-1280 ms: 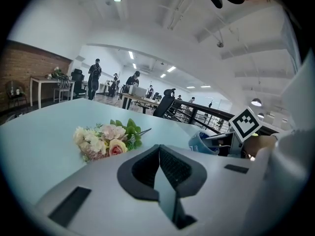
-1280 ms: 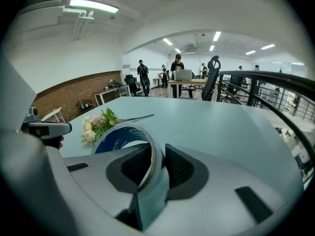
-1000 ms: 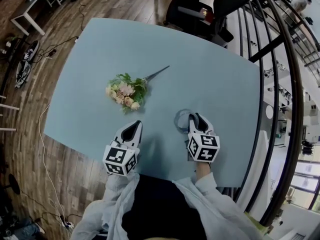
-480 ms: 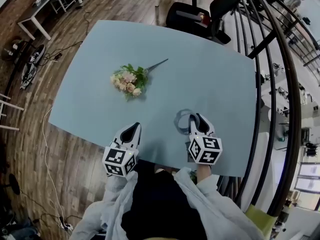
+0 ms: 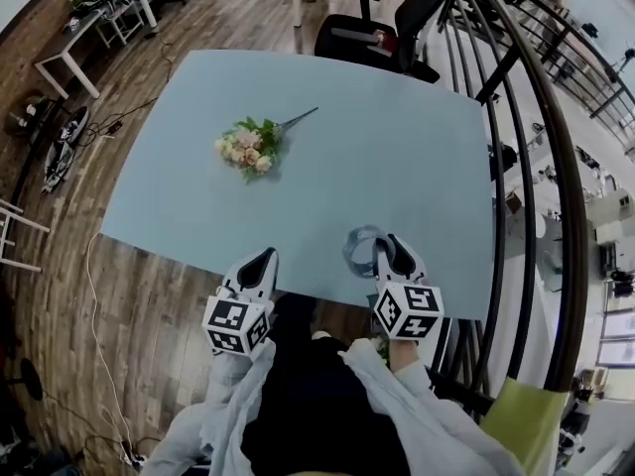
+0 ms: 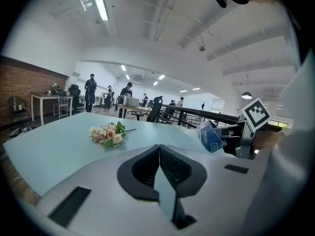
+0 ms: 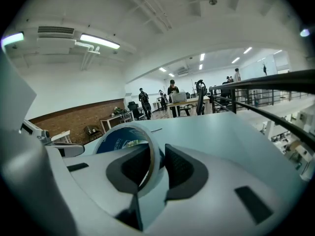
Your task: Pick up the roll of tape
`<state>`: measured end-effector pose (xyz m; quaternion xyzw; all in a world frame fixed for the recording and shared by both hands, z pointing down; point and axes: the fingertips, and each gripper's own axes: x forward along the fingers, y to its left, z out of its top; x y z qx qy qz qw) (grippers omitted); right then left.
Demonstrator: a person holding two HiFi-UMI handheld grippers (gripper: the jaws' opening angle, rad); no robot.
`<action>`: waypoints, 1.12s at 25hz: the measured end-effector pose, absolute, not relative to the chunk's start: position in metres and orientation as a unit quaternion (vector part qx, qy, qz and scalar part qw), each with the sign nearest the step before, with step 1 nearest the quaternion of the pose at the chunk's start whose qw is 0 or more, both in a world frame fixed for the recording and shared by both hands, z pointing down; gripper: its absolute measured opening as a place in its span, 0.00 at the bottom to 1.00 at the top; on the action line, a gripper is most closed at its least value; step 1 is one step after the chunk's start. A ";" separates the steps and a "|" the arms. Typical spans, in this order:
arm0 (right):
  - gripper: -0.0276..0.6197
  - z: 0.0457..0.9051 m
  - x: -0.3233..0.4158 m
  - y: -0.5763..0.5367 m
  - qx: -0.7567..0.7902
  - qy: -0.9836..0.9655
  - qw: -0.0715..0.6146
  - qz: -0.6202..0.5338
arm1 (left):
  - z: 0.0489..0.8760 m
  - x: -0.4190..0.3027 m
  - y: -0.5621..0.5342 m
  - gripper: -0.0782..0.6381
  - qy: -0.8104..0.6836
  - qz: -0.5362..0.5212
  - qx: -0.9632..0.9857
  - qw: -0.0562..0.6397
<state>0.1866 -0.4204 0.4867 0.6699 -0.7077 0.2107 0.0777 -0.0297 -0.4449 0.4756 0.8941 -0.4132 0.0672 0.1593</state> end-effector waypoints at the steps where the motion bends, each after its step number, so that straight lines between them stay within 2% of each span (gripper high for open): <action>1: 0.19 0.483 0.187 -0.412 0.672 -0.707 0.068 0.211 | 0.473 -0.030 -0.438 0.13 -0.413 0.066 0.895 0.157; 14: 0.18 0.459 0.190 -0.316 0.705 -0.689 -0.004 0.168 | 0.461 -0.039 -0.375 0.13 -0.410 0.046 0.902 0.128; 28: 0.18 0.473 0.190 -0.281 0.716 -0.674 0.000 0.182 | 0.463 -0.030 -0.351 0.13 -0.396 0.046 0.910 0.118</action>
